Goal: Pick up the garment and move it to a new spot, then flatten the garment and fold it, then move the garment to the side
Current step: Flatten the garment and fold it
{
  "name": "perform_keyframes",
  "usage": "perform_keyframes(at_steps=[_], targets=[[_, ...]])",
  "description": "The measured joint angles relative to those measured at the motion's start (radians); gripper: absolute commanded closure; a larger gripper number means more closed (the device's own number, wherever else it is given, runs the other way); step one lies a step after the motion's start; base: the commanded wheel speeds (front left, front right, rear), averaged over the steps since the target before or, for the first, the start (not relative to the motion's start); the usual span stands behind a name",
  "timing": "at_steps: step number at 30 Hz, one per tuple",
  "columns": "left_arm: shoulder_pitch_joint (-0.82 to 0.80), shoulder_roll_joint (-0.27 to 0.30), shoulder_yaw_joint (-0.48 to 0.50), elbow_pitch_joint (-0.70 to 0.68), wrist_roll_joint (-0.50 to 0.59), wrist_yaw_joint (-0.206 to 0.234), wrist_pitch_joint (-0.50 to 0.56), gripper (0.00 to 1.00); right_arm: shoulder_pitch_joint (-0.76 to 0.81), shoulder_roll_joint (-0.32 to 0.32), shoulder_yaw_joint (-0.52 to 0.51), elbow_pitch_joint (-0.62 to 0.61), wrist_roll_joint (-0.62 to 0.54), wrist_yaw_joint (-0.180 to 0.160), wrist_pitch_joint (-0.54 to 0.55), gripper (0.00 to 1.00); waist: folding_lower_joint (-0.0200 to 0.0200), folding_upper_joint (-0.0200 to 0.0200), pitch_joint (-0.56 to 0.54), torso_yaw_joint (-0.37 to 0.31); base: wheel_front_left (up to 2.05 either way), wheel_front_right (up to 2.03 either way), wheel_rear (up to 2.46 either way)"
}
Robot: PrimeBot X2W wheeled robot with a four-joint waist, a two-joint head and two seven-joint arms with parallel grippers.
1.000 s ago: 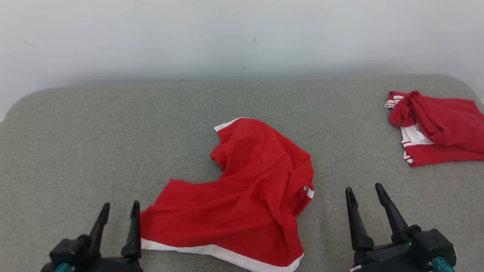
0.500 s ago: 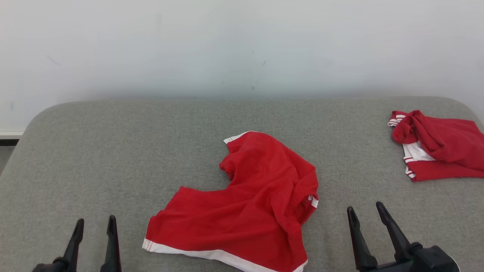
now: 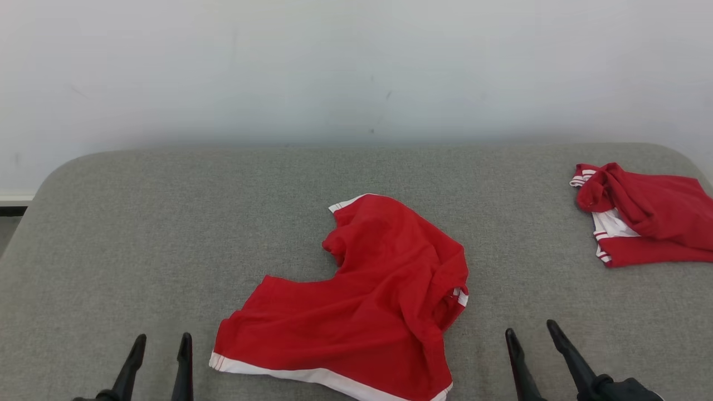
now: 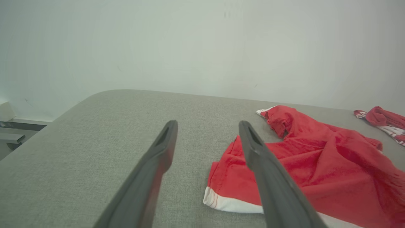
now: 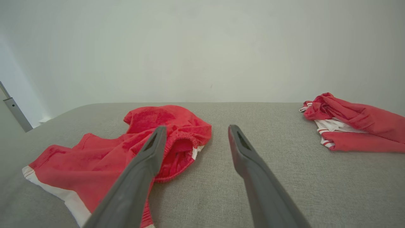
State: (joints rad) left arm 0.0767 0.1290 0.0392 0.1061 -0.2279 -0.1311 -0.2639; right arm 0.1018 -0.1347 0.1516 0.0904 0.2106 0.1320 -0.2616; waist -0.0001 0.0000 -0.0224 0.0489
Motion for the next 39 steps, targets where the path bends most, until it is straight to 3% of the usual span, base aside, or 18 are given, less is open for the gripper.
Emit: perform_keyframes(at_steps=[6,11,17,25,35,36,38,39], targets=[[-0.017,0.042,-0.068,0.074,-0.020,0.000,0.000,0.00,-0.039,-0.081,0.106,0.077,0.014,0.000,0.003,0.00,0.0000,0.0000,0.017,0.000,0.00,0.00,0.00],[-0.077,0.091,-0.168,0.156,-0.056,0.000,0.000,0.00,-0.100,-0.193,0.267,0.141,0.045,0.000,0.026,0.00,0.0001,0.0000,0.055,0.002,0.00,0.00,0.00],[-0.164,0.126,-0.246,0.254,-0.092,0.000,0.000,0.00,-0.183,-0.273,0.428,0.197,0.093,0.000,0.043,0.00,0.0002,0.0000,0.105,0.006,0.00,0.00,0.00],[-0.262,0.155,-0.333,0.380,-0.146,0.000,0.000,0.00,-0.306,-0.331,0.626,0.268,0.167,0.000,0.049,0.00,0.0003,0.0001,0.160,0.020,0.00,0.00,0.00],[-0.336,0.155,-0.409,0.516,-0.220,0.000,0.000,0.00,-0.424,-0.341,0.797,0.345,0.262,0.000,0.027,0.00,0.0002,0.0001,0.187,0.035,0.00,0.00,0.00],[-0.342,0.152,-0.419,0.525,-0.234,0.000,0.000,0.10,-0.429,-0.342,0.805,0.350,0.271,0.000,0.023,0.40,0.0002,0.0001,0.187,0.036,0.00,0.00,0.00],[-0.352,0.152,-0.436,0.533,-0.250,0.000,0.000,1.00,-0.438,-0.346,0.818,0.353,0.284,0.000,0.017,1.00,0.0002,0.0001,0.189,0.037,0.00,0.00,0.00],[-0.359,0.152,-0.439,0.535,-0.263,0.000,0.000,1.00,-0.442,-0.347,0.823,0.354,0.290,0.000,0.014,1.00,0.0002,0.0001,0.190,0.037,0.00,0.00,0.00]])
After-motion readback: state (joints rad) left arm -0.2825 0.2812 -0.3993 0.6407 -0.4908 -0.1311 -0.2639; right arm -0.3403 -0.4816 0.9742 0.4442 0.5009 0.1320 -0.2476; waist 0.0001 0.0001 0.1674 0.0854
